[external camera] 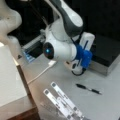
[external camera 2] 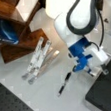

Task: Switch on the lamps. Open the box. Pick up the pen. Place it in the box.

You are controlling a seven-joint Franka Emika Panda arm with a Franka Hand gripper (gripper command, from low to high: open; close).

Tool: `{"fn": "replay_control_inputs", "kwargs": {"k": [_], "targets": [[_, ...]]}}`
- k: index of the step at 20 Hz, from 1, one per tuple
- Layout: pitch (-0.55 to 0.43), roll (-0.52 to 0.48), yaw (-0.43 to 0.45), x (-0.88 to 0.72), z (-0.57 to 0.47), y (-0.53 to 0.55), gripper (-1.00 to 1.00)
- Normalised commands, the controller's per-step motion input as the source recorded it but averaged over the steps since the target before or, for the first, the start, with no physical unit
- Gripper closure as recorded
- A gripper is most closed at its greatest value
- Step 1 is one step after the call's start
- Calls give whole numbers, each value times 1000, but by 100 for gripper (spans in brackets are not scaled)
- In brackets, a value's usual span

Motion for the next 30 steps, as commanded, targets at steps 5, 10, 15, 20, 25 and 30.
{"fn": "replay_control_inputs", "kwargs": {"k": [5,10,15,20,25,30], "targets": [[-43,102,69,64,-41,-92,100],[-39,94,90,69,-39,-134,100],[-26,90,113,60,-29,-141,100],[-13,87,129,53,-15,-111,100],[-2,71,126,51,12,-103,100],[26,23,131,27,76,-75,100]]}}
